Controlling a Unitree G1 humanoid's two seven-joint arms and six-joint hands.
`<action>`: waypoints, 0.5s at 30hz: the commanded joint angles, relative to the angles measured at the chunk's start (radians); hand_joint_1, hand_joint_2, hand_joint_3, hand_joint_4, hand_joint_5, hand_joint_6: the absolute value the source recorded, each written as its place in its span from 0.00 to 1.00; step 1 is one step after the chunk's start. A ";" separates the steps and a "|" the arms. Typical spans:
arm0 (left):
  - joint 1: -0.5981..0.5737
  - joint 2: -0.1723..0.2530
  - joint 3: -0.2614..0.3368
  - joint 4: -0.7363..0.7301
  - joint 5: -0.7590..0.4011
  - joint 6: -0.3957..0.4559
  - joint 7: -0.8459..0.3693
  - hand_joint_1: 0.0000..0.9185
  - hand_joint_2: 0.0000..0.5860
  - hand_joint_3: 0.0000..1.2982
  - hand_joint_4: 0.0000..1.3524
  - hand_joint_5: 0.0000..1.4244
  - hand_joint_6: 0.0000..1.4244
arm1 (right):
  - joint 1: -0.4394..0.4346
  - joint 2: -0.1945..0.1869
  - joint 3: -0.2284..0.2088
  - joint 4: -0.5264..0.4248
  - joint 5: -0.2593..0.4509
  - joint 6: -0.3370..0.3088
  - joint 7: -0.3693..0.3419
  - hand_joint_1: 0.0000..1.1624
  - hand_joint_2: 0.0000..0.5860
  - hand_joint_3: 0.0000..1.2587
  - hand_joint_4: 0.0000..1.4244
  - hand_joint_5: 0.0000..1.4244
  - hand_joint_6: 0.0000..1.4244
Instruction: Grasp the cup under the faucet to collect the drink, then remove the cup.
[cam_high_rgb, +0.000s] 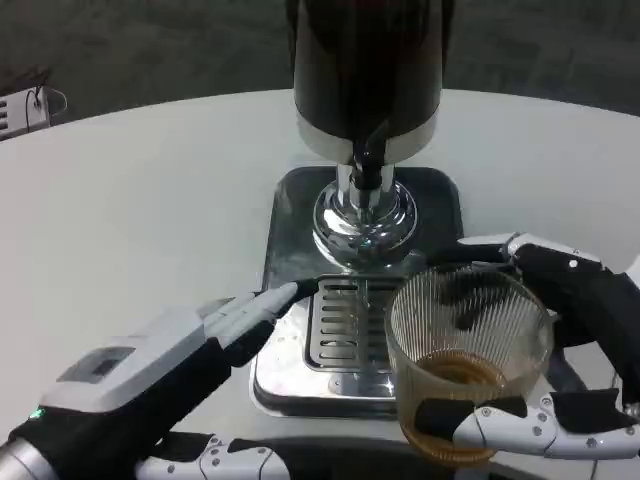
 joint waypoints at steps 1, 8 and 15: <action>-0.003 0.011 0.003 -0.007 0.001 0.006 -0.007 0.00 0.06 0.00 0.00 0.00 0.00 | 0.002 0.003 -0.005 -0.031 0.016 -0.013 -0.005 0.85 0.37 0.77 0.84 0.98 1.00; -0.001 0.013 0.005 -0.008 -0.005 0.007 -0.010 0.00 0.06 0.00 0.00 0.00 0.00 | 0.006 0.004 -0.006 -0.037 0.016 -0.010 -0.006 0.85 0.38 0.78 0.85 0.98 1.00; 0.006 0.016 0.012 -0.014 -0.012 0.008 -0.013 0.00 0.06 0.00 0.00 0.00 0.00 | 0.008 0.005 -0.008 -0.041 0.018 -0.012 -0.007 0.85 0.39 0.78 0.85 0.99 1.00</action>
